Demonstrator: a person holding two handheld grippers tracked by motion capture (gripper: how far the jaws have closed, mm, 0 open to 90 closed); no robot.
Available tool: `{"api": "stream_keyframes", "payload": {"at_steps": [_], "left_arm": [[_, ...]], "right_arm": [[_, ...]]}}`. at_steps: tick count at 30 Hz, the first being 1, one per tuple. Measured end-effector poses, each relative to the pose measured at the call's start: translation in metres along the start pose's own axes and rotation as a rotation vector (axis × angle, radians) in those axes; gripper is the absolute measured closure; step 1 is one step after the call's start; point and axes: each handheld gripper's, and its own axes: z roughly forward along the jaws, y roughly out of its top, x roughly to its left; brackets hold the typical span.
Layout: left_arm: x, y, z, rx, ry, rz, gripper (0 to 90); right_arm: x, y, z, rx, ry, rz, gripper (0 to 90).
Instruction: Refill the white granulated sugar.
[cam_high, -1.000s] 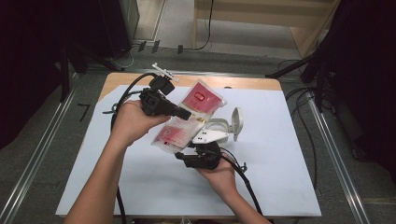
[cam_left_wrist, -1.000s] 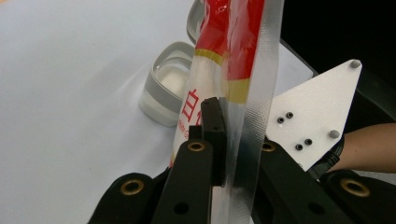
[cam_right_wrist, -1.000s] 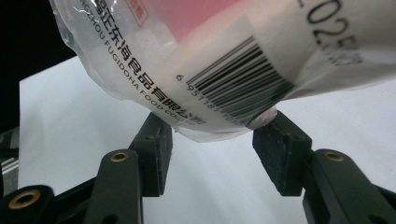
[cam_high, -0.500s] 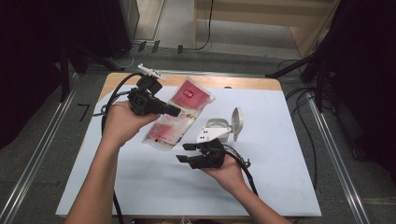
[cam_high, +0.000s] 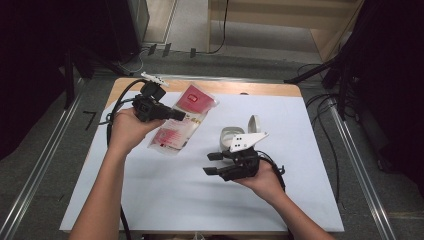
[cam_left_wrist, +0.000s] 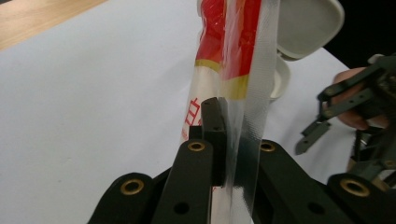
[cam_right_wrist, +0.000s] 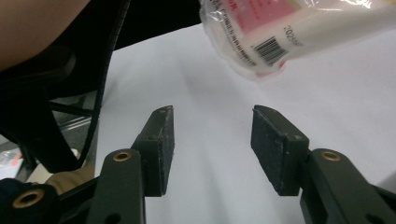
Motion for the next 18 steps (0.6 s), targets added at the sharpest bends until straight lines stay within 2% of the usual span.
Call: {"api": "stream_keyframes", "payload": {"at_steps": [6, 10, 12, 14, 18], "left_arm": [[0.020, 0.000, 0.015, -0.027, 0.007, -0.045, 90.0], [0.030, -0.002, 0.029, -0.023, 0.058, -0.044, 90.0], [0.038, -0.007, 0.035, -0.040, 0.072, -0.054, 90.0], [0.044, -0.010, 0.038, -0.044, 0.076, -0.064, 90.0], [0.053, -0.018, 0.038, -0.090, 0.072, -0.092, 90.0]], "right_arm": [[-0.006, -0.007, -0.016, 0.013, 0.001, 0.015, 49.8], [-0.008, -0.013, -0.027, 0.022, -0.014, 0.007, 50.0], [-0.009, -0.015, -0.030, 0.029, -0.022, 0.006, 50.1], [-0.010, -0.018, -0.035, 0.024, -0.035, 0.013, 50.1], [-0.012, -0.024, -0.041, 0.015, -0.046, 0.020, 50.3]]}}
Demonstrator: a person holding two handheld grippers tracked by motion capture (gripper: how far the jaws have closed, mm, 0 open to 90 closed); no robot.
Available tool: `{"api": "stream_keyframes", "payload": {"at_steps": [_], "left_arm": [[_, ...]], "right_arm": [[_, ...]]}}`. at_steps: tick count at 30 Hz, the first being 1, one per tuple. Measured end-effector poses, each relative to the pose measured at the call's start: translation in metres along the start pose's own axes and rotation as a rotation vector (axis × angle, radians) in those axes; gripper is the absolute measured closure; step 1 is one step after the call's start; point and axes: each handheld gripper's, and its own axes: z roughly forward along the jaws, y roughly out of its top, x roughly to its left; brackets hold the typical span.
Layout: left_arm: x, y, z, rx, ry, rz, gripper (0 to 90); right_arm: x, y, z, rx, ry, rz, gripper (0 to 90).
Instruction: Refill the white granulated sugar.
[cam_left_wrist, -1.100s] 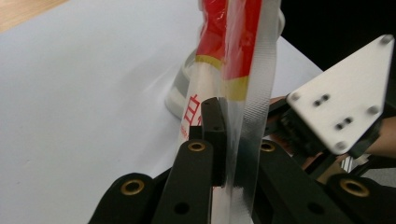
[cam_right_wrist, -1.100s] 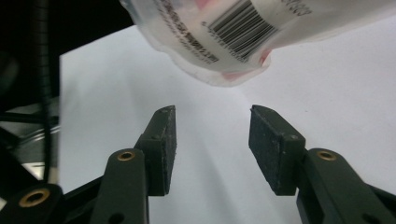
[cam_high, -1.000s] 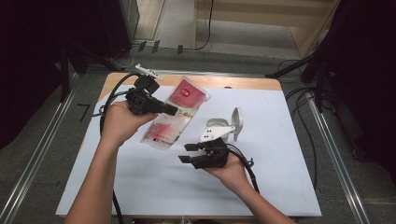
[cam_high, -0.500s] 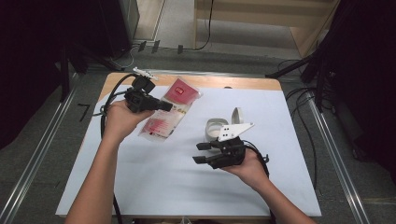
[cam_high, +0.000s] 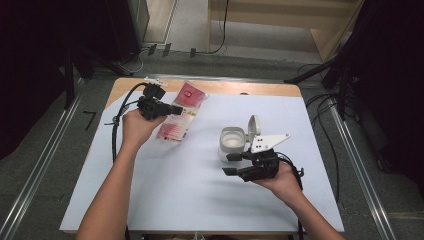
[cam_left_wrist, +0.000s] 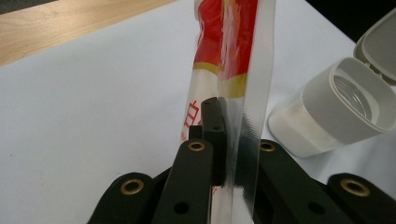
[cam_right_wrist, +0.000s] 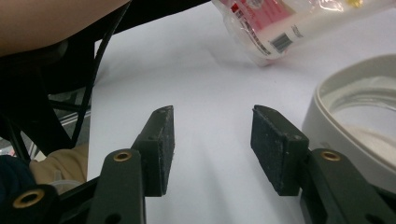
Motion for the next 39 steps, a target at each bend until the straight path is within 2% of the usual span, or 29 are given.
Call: {"api": "stream_keyframes", "payload": {"at_steps": [2, 6, 7, 8, 11, 12, 15, 20, 23, 27, 30, 32, 35, 39], "left_arm": [[0.001, -0.002, -0.002, -0.002, -0.007, -0.006, 90.0], [0.000, -0.009, -0.006, 0.018, -0.016, 0.006, 90.0], [-0.001, -0.012, -0.008, 0.014, -0.012, 0.009, 90.0], [-0.001, -0.016, -0.009, 0.000, -0.029, 0.001, 90.0], [-0.005, -0.024, -0.013, 0.000, -0.025, -0.003, 89.4], [-0.007, -0.026, -0.016, 0.004, -0.012, 0.009, 89.1], [-0.009, -0.033, -0.023, 0.002, -0.009, 0.011, 88.3], [-0.010, -0.052, -0.033, -0.004, -0.034, 0.044, 85.0], [-0.008, -0.062, -0.040, -0.009, -0.032, 0.012, 83.9], [-0.007, -0.074, -0.046, -0.007, -0.023, 0.014, 83.1], [-0.004, -0.081, -0.050, -0.013, -0.018, -0.003, 82.0], [-0.002, -0.086, -0.051, -0.026, -0.029, 0.001, 80.6], [-0.002, -0.089, -0.053, -0.012, -0.038, 0.013, 76.9], [-0.002, -0.091, -0.054, -0.026, -0.044, 0.005, 70.5]], "right_arm": [[-0.002, -0.002, -0.002, 0.005, -0.007, 0.009, 50.3], [-0.004, -0.005, -0.005, 0.009, -0.024, 0.014, 50.2], [-0.005, -0.005, -0.006, 0.012, -0.027, 0.023, 50.2], [-0.005, -0.006, -0.007, 0.013, -0.036, 0.018, 50.3], [-0.005, -0.007, -0.011, 0.010, -0.055, 0.011, 50.9], [-0.004, -0.008, -0.013, 0.004, -0.062, 0.008, 51.0], [-0.005, -0.010, -0.017, -0.004, -0.074, 0.008, 51.0], [-0.005, -0.011, -0.021, -0.007, -0.091, 0.002, 51.1], [-0.005, -0.011, -0.023, -0.005, -0.095, 0.004, 51.2], [-0.006, -0.012, -0.022, 0.003, -0.096, 0.000, 51.4], [-0.006, -0.012, -0.022, 0.005, -0.101, -0.002, 51.5], [-0.007, -0.012, -0.022, 0.004, -0.104, 0.001, 51.6], [-0.008, -0.013, -0.022, 0.012, -0.112, -0.009, 51.6], [-0.010, -0.014, -0.024, 0.023, -0.117, -0.009, 51.5]]}}
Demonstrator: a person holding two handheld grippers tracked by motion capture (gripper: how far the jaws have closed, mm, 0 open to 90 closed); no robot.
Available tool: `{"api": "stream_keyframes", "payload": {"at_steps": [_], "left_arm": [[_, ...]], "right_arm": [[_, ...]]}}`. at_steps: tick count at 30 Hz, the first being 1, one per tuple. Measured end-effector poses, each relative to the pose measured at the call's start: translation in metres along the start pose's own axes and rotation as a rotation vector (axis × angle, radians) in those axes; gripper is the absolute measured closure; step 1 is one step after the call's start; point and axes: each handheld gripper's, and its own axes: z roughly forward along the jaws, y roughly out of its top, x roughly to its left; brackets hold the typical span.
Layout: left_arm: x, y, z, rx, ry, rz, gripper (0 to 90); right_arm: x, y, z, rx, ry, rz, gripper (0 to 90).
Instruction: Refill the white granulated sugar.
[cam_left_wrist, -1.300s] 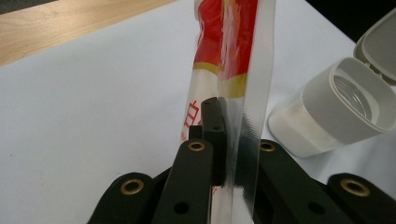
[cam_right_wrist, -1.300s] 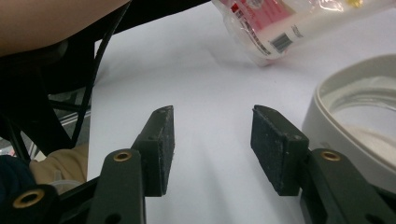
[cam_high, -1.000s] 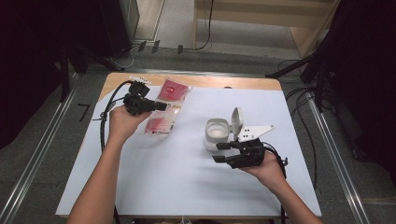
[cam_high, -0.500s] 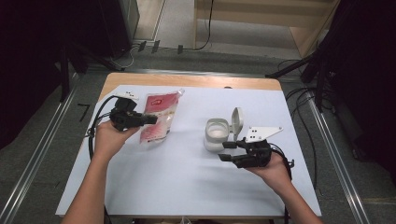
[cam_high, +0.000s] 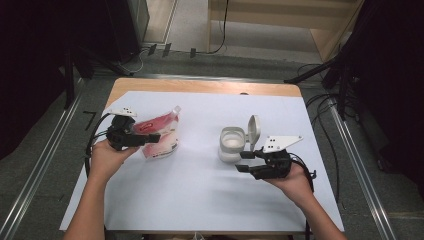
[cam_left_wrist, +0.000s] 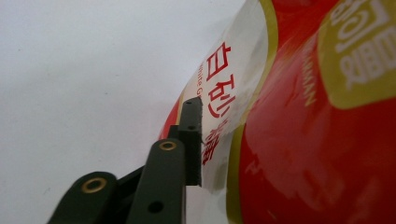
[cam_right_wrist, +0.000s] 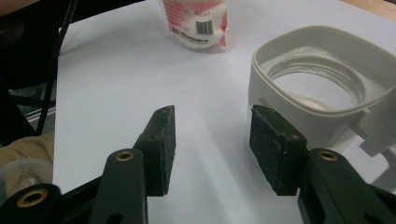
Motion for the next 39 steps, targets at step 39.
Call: {"api": "stream_keyframes", "payload": {"at_steps": [39], "left_arm": [[0.003, -0.032, -0.033, -0.043, 0.050, 0.022, 36.9]], "right_arm": [[-0.045, -0.001, -0.050, -0.063, -0.135, 0.153, 81.9]]}}
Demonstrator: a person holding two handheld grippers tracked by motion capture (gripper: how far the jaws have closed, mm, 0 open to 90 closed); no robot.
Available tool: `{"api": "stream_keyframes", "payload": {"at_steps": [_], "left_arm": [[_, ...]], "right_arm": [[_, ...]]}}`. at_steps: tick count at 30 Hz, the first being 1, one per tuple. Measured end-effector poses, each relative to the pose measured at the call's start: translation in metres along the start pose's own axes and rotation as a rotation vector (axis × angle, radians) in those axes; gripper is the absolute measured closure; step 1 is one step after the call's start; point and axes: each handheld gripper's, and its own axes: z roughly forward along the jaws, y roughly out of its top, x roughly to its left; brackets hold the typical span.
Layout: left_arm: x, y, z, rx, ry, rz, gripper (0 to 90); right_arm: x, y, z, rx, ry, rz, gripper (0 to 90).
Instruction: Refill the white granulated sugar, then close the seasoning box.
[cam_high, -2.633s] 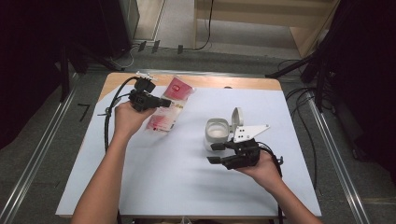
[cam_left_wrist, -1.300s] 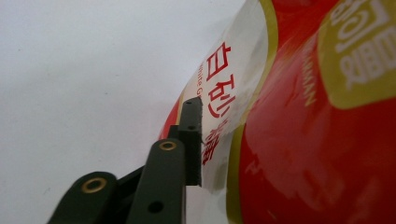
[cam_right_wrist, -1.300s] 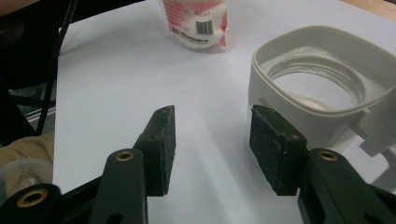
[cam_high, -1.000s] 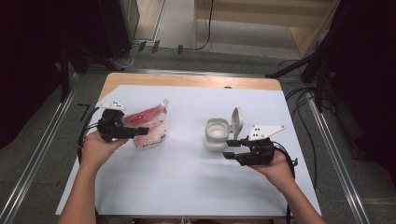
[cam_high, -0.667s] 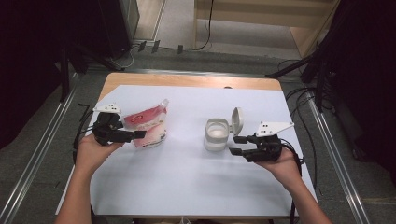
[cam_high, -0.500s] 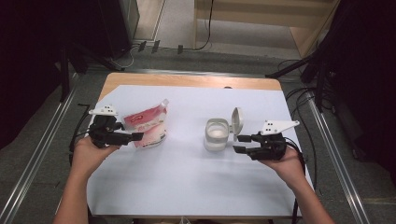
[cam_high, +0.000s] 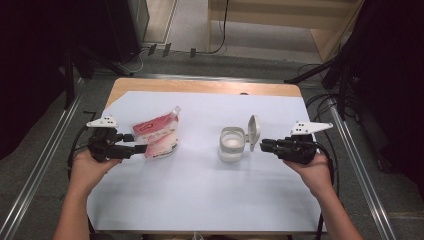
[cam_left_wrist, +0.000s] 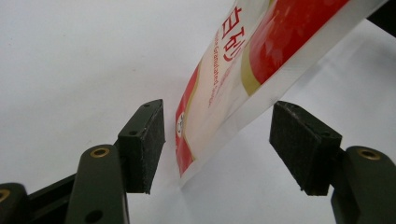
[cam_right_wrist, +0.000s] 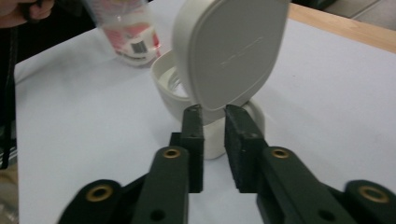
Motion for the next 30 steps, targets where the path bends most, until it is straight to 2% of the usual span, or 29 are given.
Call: {"api": "stream_keyframes", "payload": {"at_steps": [3, 8, 13, 18, 21, 23, 26, 30], "left_arm": [[0.001, 0.000, 0.000, -0.007, 0.003, 0.009, 37.0], [0.002, 0.000, 0.002, 0.001, 0.012, 0.009, 36.6], [0.003, 0.000, 0.003, 0.015, 0.012, 0.016, 36.6], [0.003, 0.000, 0.003, 0.008, 0.008, 0.018, 36.2], [0.003, 0.001, 0.003, -0.007, -0.007, 0.004, 34.9], [0.002, 0.002, 0.003, -0.006, -0.002, 0.021, 34.6], [0.001, 0.003, 0.003, -0.005, -0.003, 0.021, 34.1], [0.002, 0.002, 0.004, 0.001, 0.002, 0.021, 33.9]], "right_arm": [[-0.005, 0.003, 0.002, 0.000, -0.013, 0.048, 87.6], [-0.013, 0.012, 0.004, -0.035, -0.025, 0.094, 88.5], [-0.015, 0.020, 0.011, -0.029, -0.020, 0.085, 88.6], [-0.015, 0.025, 0.020, -0.019, -0.016, 0.082, 88.5], [-0.016, 0.026, 0.024, -0.017, -0.010, 0.082, 88.4], [-0.015, 0.027, 0.027, -0.003, -0.011, 0.083, 88.1], [-0.016, 0.029, 0.031, -0.008, -0.004, 0.080, 88.0], [-0.015, 0.031, 0.038, 0.014, 0.001, 0.069, 87.9]]}}
